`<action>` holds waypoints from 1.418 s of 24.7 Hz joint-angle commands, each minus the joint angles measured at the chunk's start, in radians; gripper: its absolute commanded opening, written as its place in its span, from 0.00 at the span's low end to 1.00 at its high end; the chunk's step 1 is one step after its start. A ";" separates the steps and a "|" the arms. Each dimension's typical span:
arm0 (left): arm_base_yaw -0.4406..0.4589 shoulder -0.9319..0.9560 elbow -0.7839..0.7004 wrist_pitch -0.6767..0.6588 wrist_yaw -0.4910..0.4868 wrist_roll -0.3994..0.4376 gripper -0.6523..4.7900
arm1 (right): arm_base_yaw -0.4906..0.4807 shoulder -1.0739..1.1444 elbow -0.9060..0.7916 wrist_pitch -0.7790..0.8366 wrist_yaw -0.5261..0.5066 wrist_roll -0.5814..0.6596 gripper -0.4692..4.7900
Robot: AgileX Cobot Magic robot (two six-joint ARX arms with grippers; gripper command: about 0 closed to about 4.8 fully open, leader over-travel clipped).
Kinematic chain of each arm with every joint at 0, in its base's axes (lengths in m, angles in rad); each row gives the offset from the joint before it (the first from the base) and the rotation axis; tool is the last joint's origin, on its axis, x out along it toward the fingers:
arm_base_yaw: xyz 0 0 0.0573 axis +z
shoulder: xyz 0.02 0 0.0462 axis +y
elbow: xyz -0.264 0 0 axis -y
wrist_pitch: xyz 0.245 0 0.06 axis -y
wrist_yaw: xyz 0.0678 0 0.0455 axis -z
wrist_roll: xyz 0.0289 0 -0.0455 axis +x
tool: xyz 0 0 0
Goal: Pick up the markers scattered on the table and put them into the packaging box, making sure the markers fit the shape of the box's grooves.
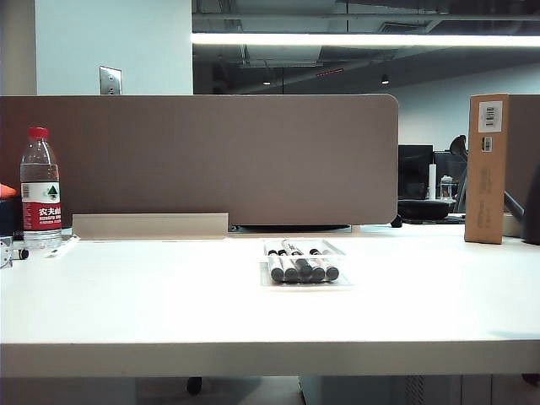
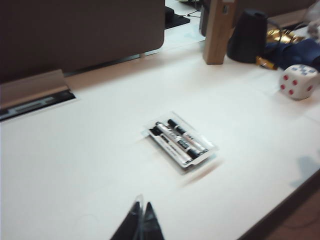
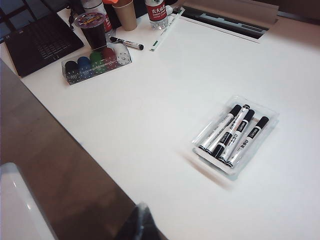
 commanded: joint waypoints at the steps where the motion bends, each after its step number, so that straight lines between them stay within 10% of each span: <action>1: 0.058 -0.011 -0.009 0.040 -0.060 0.031 0.11 | 0.000 -0.003 0.005 0.011 0.001 0.001 0.08; 5: 0.268 -0.102 -0.117 0.221 0.096 0.015 0.11 | 0.000 -0.003 0.005 0.011 0.001 0.001 0.08; 11: 0.496 -0.341 -0.438 0.438 0.020 0.002 0.11 | 0.000 -0.003 0.005 0.011 0.001 0.001 0.08; 19: 0.473 -0.449 -0.789 0.607 -0.074 -0.171 0.11 | 0.000 -0.003 0.005 0.011 0.001 0.001 0.08; 35: 0.394 -0.450 -0.890 0.653 -0.257 -0.116 0.11 | 0.000 -0.003 0.005 0.011 0.001 0.001 0.08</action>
